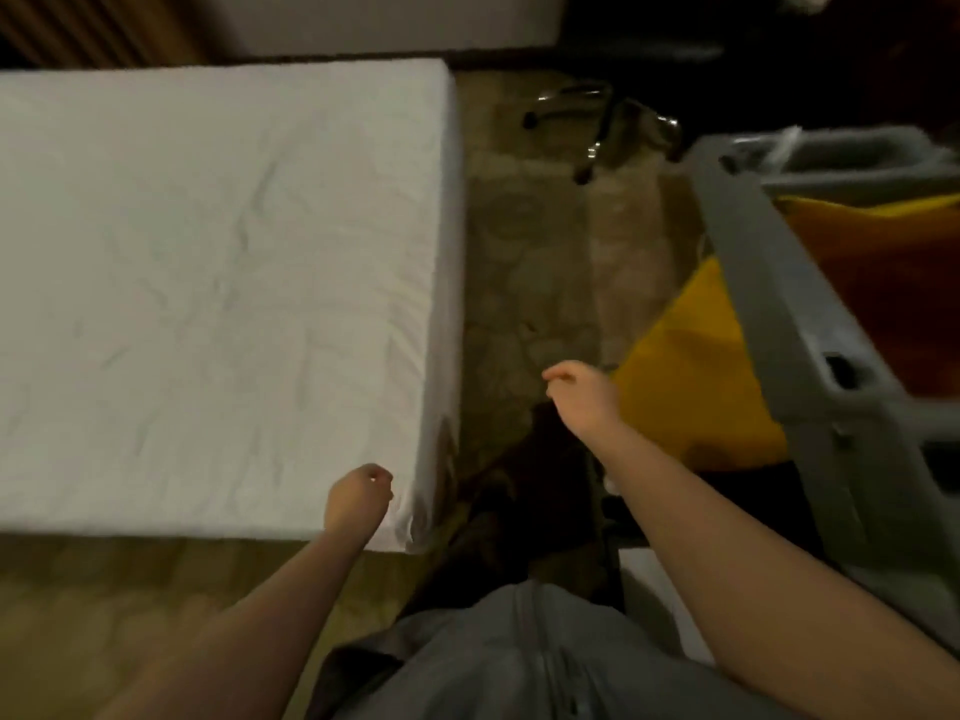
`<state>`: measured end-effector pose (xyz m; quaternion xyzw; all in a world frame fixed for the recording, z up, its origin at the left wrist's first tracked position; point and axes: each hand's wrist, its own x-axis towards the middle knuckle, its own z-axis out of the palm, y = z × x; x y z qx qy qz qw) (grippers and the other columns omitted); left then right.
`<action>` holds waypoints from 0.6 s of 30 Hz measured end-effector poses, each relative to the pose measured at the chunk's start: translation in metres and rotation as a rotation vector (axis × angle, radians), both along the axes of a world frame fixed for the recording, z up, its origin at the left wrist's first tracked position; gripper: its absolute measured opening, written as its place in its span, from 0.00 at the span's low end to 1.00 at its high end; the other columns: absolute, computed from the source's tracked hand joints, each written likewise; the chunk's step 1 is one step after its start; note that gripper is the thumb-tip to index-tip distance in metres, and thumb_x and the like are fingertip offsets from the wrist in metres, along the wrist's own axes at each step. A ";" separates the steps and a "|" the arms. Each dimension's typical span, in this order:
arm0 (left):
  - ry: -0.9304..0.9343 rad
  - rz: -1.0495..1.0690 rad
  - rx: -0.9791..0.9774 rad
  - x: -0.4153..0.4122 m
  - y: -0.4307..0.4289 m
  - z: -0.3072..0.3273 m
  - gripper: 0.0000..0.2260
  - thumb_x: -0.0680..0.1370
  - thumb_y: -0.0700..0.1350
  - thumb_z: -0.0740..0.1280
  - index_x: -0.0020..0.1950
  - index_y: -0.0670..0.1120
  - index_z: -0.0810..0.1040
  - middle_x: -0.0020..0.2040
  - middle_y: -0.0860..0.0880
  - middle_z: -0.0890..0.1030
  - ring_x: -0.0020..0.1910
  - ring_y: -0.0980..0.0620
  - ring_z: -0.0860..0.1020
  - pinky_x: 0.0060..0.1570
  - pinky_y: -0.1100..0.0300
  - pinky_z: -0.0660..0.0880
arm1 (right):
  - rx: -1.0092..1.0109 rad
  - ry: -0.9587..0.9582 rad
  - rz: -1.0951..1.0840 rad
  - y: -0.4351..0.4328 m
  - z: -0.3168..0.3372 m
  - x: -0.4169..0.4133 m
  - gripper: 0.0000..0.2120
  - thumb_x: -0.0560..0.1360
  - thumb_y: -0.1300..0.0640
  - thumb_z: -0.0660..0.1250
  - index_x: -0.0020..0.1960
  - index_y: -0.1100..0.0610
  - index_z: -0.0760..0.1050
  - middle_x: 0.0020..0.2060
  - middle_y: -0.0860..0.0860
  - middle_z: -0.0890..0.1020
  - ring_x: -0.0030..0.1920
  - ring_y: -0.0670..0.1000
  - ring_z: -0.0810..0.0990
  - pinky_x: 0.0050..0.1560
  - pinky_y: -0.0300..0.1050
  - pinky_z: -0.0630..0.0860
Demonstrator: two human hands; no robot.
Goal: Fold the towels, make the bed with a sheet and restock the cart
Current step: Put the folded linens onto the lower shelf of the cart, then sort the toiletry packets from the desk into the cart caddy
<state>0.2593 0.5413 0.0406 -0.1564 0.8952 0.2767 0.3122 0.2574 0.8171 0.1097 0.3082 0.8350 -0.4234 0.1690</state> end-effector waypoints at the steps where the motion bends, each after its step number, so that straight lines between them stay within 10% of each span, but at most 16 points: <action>1: 0.002 0.054 0.010 -0.010 0.001 -0.003 0.10 0.78 0.43 0.60 0.53 0.44 0.80 0.46 0.46 0.83 0.47 0.47 0.80 0.46 0.58 0.72 | 0.009 0.047 0.036 -0.005 0.004 -0.027 0.12 0.79 0.57 0.58 0.57 0.50 0.77 0.53 0.49 0.79 0.48 0.52 0.76 0.44 0.42 0.70; 18: 0.304 -0.281 0.126 -0.474 0.244 0.052 0.11 0.79 0.45 0.61 0.52 0.44 0.81 0.47 0.44 0.83 0.49 0.45 0.80 0.51 0.58 0.72 | 0.039 -0.357 -0.068 0.173 -0.043 -0.341 0.16 0.82 0.56 0.53 0.61 0.61 0.75 0.59 0.57 0.77 0.59 0.56 0.75 0.59 0.46 0.71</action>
